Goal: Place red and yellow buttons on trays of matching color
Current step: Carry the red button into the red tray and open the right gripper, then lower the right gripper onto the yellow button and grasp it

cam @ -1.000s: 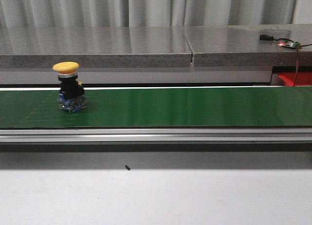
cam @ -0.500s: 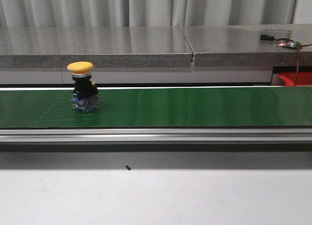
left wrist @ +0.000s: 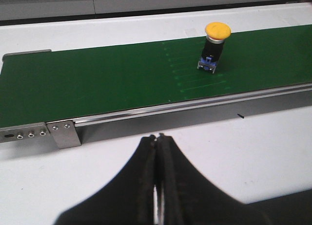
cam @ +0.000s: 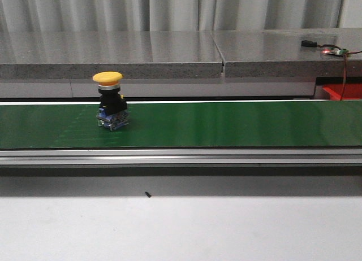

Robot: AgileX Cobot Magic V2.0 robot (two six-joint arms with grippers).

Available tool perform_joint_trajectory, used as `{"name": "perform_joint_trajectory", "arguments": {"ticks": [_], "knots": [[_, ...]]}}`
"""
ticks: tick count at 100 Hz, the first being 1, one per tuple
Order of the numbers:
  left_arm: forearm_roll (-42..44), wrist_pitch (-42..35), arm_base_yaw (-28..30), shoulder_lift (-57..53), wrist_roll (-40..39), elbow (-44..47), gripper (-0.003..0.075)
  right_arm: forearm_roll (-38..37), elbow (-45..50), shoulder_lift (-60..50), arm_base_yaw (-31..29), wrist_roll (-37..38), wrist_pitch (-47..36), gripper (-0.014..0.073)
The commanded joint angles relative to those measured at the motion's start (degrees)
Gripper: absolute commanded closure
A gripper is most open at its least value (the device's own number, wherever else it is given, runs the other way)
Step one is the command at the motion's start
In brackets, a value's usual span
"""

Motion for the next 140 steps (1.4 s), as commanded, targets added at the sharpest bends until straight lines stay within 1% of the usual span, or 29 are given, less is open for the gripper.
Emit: {"name": "perform_joint_trajectory", "arguments": {"ticks": [1, 15, 44, 62, 73, 90, 105, 121, 128, 136, 140], "knots": [[-0.99, -3.69, -0.50, 0.53, 0.01, -1.33, 0.0739, 0.53, -1.38, -2.73, -0.27, -0.49, -1.65, 0.0105], [-0.99, -3.69, -0.50, 0.53, 0.01, -1.33, 0.0739, 0.65, -1.26, -5.09, -0.27, -0.49, -0.30, 0.0140], [-0.99, -3.69, -0.50, 0.53, 0.01, -1.33, 0.0739, 0.65, 0.71, -11.57, -0.21, -0.49, 5.72, 0.0141], [-1.09, -3.69, -0.50, 0.53, 0.01, -1.33, 0.0739, 0.50, 5.21, -19.21, 0.79, -0.54, 4.72, 0.0141], [-1.09, -3.69, -0.50, 0.53, 0.01, -1.33, 0.0739, 0.32, 7.40, -24.39, 2.64, -0.54, 4.79, 0.0141], [-1.09, -3.69, -0.50, 0.53, 0.01, -1.33, 0.0739, -1.13, 7.54, -29.56, 8.22, -0.54, 7.82, 0.0141], [-1.09, -3.69, -0.50, 0.53, 0.01, -1.33, 0.0739, -2.03, 7.54, -30.80, 13.95, -0.54, 11.59, 0.0138], [-1.09, -3.69, -0.50, 0.53, 0.01, -1.33, 0.0739, -2.19, 7.48, -30.80, 22.52, -6.52, 14.37, 0.0131], [-1.09, -3.69, -0.50, 0.53, 0.01, -1.33, 0.0739, -2.19, 7.48, -30.69, 25.63, -7.36, 14.81, 0.0102], [-1.09, -3.69, -0.50, 0.53, 0.01, -1.33, 0.0739, -2.13, 7.31, -30.49, 29.55, -7.63, 15.61, 0.0031], [-1.09, -3.69, -0.50, 0.53, 0.01, -1.33, 0.0739, -2.13, 7.31, -30.41, 31.18, -7.63, 15.61, 0.0011]]}}
